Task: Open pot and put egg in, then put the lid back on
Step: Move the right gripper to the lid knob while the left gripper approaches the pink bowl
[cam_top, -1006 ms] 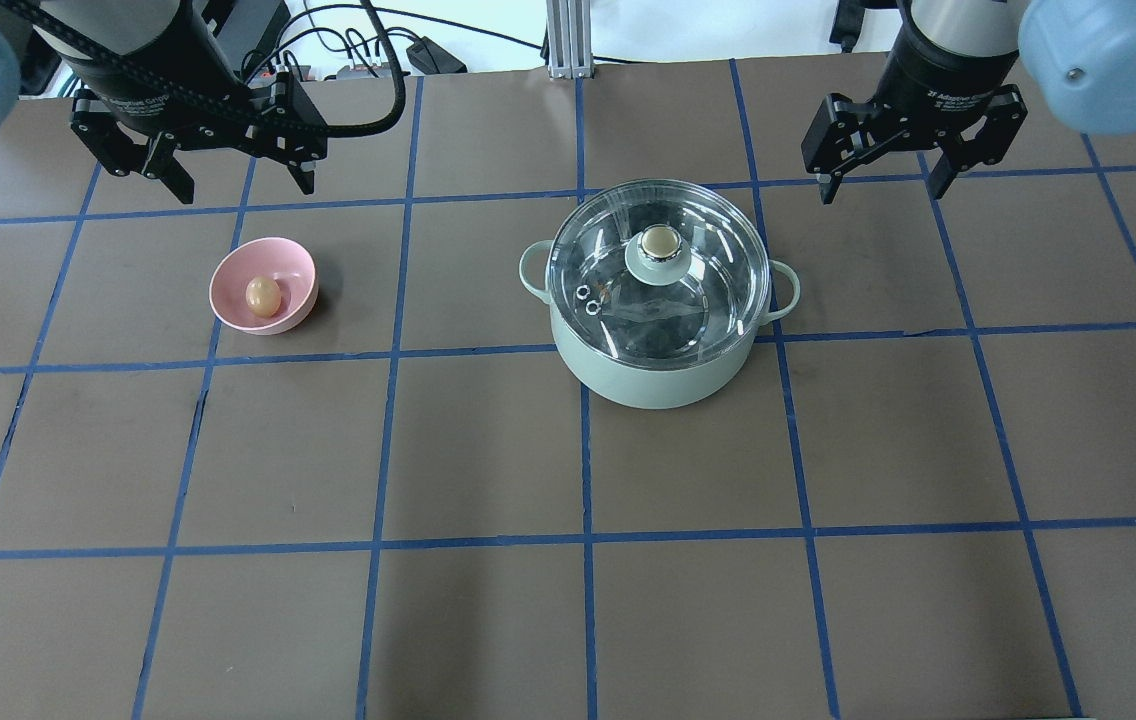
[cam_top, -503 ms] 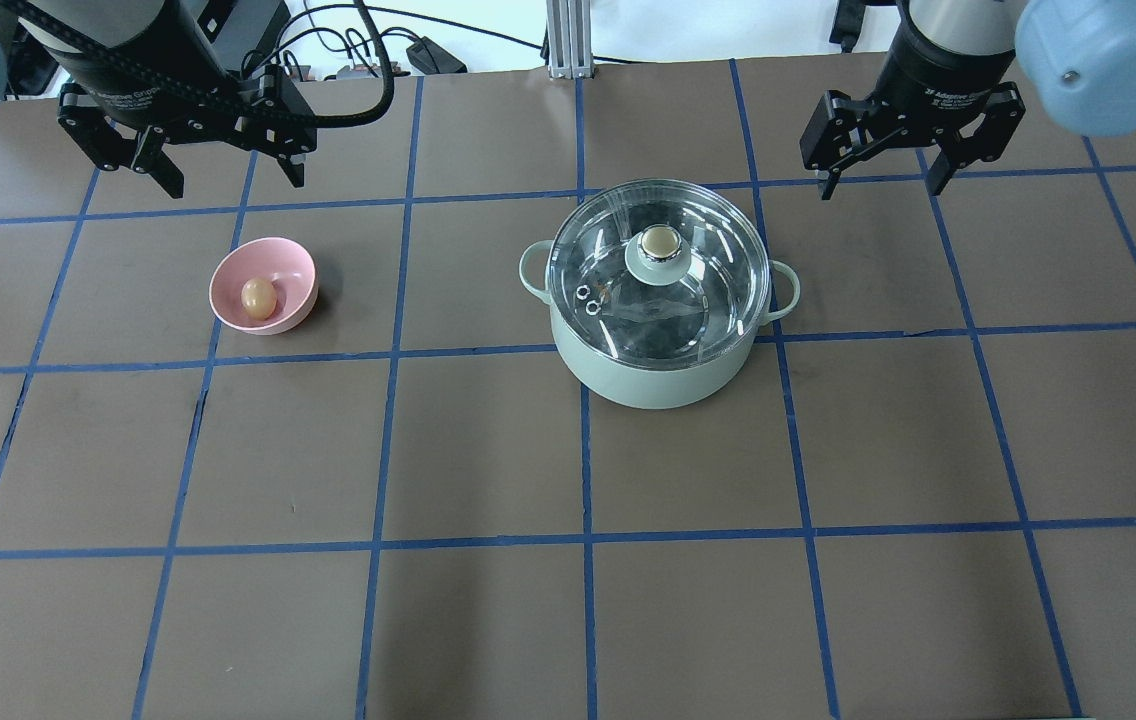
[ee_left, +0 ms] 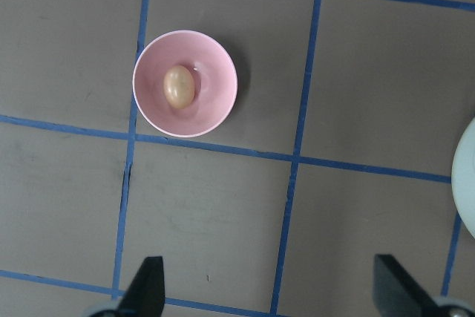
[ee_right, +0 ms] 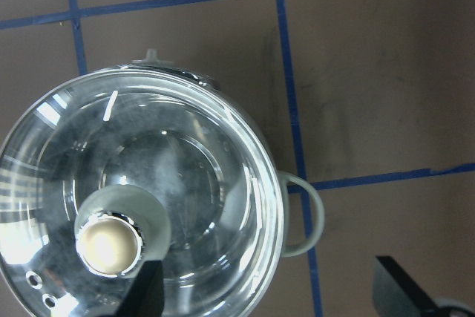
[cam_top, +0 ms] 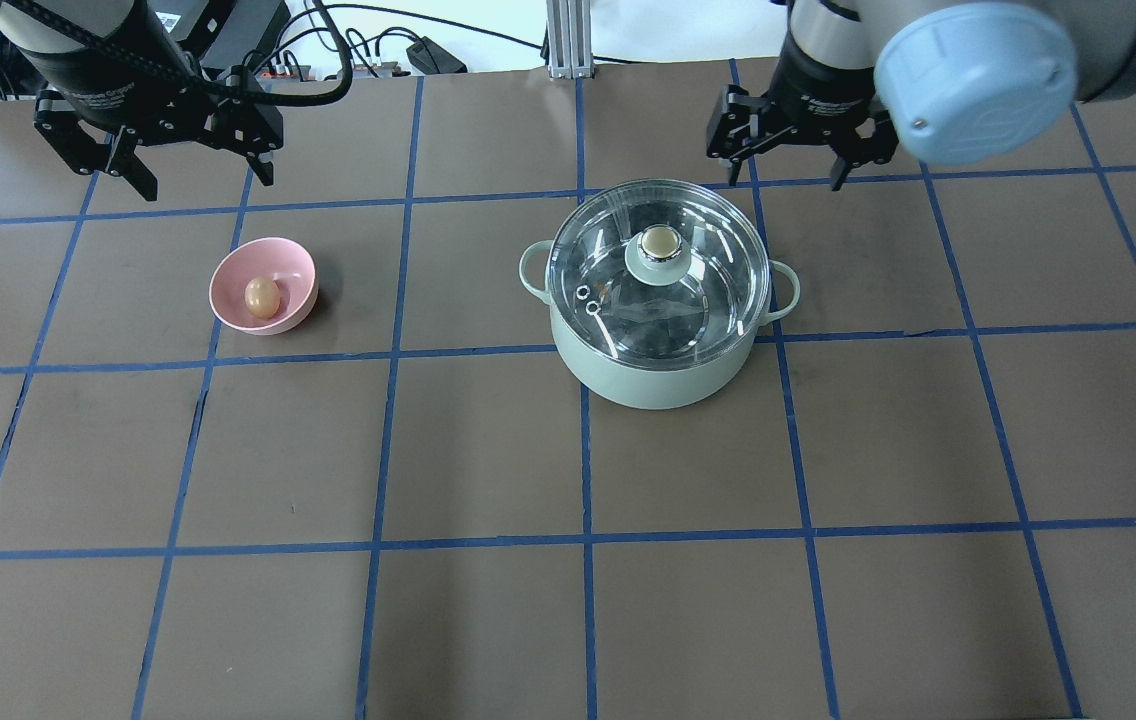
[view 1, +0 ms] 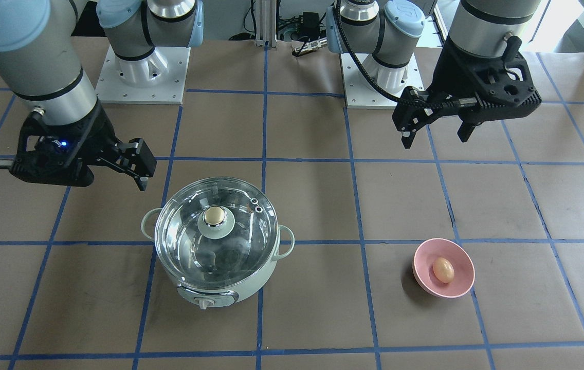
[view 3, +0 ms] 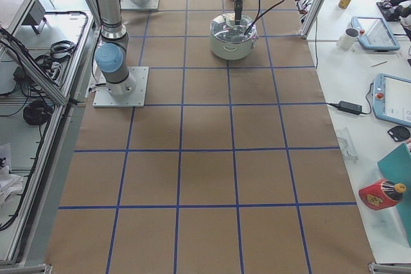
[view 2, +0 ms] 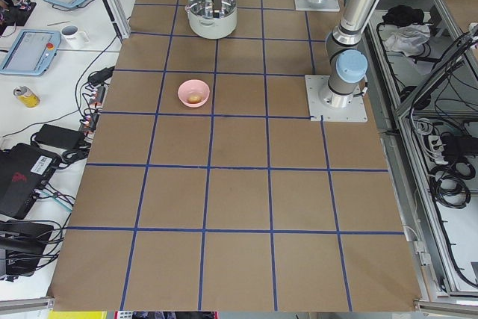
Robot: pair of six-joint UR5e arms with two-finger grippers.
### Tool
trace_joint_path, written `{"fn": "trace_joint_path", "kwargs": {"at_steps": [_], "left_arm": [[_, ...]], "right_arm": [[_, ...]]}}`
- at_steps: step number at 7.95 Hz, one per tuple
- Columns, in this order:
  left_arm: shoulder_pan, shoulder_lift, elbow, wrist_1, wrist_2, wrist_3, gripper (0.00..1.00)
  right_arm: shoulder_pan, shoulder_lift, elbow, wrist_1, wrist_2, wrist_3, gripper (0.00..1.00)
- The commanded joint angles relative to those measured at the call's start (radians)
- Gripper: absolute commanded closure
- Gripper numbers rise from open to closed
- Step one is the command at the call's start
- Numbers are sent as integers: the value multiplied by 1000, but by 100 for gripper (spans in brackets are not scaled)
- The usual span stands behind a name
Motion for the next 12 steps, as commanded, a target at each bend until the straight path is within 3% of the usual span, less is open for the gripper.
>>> {"fn": "trace_joint_path", "kwargs": {"at_steps": [1, 5, 10, 11, 12], "left_arm": [[86, -78, -11, 166, -2, 54, 0], [109, -262, -49, 280, 1, 76, 0], [133, -314, -50, 287, -4, 111, 0], [140, -325, -50, 290, -5, 119, 0], [140, -331, -50, 327, -8, 119, 0]], "right_arm": [[135, 115, -5, -161, 15, 214, 0], [155, 172, 1, -178, 26, 224, 0], [155, 177, 33, -174, 24, 241, 2], [155, 177, 35, -172, 27, 246, 29], [155, 175, 33, -170, 29, 249, 64]]}}
